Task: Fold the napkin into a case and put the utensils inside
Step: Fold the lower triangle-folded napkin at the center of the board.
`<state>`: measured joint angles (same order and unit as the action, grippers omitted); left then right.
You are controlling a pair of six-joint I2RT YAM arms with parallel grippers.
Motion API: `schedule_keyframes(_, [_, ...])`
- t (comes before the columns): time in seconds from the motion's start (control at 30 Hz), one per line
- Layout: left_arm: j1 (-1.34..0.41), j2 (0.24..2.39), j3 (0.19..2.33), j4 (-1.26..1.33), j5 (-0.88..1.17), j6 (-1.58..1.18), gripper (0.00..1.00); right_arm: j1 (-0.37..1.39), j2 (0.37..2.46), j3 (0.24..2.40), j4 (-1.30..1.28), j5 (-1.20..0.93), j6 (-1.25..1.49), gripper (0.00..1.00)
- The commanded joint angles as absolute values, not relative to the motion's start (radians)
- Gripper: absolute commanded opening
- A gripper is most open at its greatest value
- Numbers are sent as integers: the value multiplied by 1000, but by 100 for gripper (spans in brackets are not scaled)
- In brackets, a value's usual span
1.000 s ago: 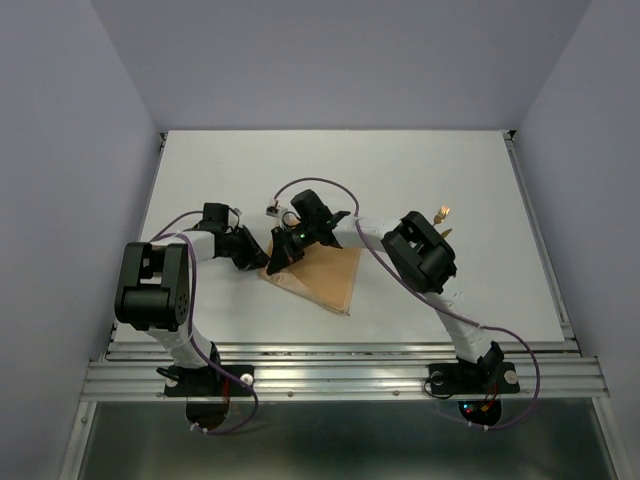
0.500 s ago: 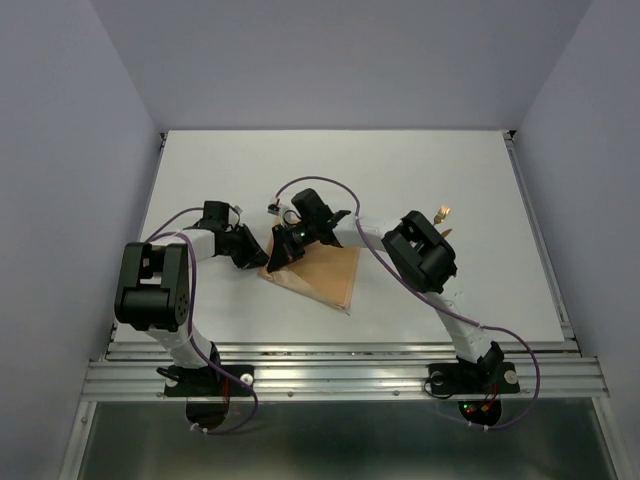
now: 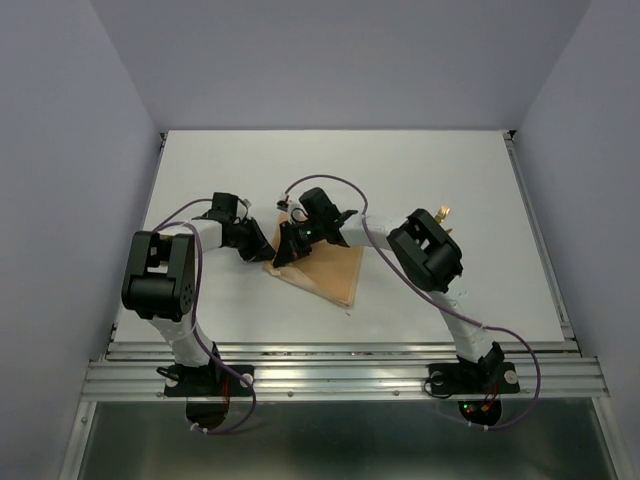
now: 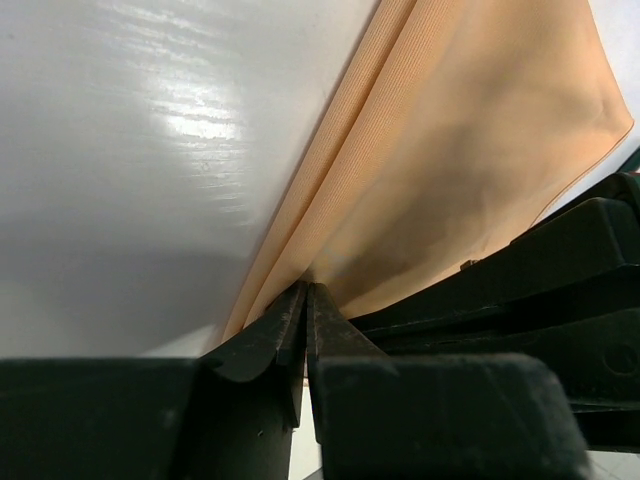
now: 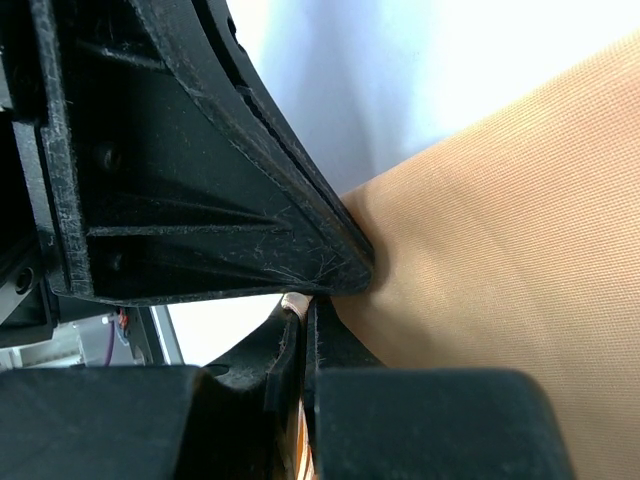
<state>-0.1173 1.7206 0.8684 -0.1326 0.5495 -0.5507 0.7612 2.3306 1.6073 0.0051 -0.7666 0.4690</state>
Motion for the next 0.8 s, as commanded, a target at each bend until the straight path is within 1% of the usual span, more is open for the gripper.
schedule_keyframes(0.0, [-129,1732,920,-178,560,-526,18,753,2275,1635,60,-770,477,1])
schedule_keyframes(0.77, [-143,1758,950,-173,574,-511,18,687,2325,1742,11,-830,463,1])
